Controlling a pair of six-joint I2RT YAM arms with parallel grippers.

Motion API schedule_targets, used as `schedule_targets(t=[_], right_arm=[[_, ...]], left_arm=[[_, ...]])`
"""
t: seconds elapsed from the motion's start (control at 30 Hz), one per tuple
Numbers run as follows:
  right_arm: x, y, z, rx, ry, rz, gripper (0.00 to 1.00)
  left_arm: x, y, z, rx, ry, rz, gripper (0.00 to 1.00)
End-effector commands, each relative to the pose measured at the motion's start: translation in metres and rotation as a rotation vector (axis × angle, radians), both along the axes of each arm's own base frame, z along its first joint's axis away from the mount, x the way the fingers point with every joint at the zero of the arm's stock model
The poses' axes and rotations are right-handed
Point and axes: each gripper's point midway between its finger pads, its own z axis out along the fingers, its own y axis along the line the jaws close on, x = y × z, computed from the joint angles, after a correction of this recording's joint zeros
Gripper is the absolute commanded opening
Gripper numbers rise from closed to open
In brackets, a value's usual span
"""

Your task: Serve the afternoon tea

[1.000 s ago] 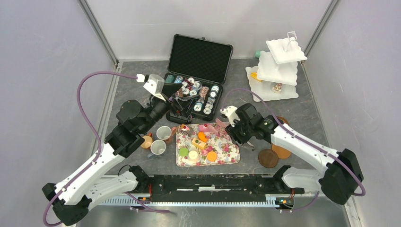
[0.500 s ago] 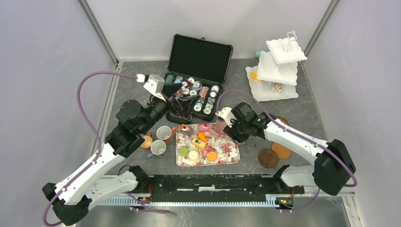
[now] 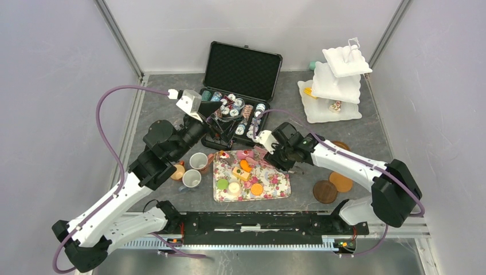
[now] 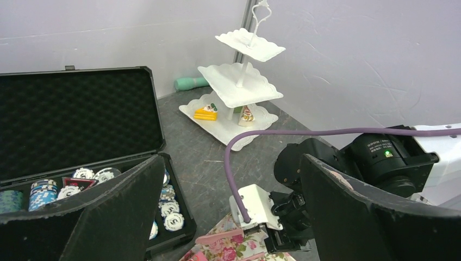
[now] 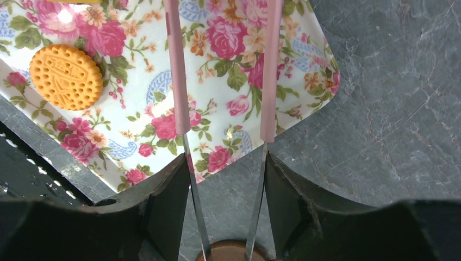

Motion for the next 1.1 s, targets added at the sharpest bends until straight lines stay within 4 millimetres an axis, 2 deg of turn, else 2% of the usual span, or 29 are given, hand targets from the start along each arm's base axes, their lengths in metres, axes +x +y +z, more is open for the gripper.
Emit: schedule_targets(t=[0.0, 0.5, 0.7, 0.9, 1.07], right_arm=[[0.017, 0.020, 0.019, 0.044, -0.056, 0.039, 0.57], [0.009, 0.029, 0.012, 0.046, -0.049, 0.085, 0.51], [0.002, 0.029, 0.010, 0.023, -0.029, 0.101, 0.40], [-0.006, 0.028, 0.030, 0.041, -0.051, 0.074, 0.27], [-0.011, 0.018, 0.057, 0.101, -0.116, 0.020, 0.26]], left_arm=[[0.000, 0.003, 0.017, -0.015, -0.049, 0.011, 1.00], [-0.006, 0.003, 0.022, -0.032, -0.058, -0.012, 1.00], [-0.006, 0.003, 0.022, -0.032, -0.056, -0.013, 1.00], [-0.006, 0.003, 0.022, -0.031, -0.054, -0.014, 1.00], [-0.006, 0.002, 0.021, -0.033, -0.051, -0.017, 1.00]])
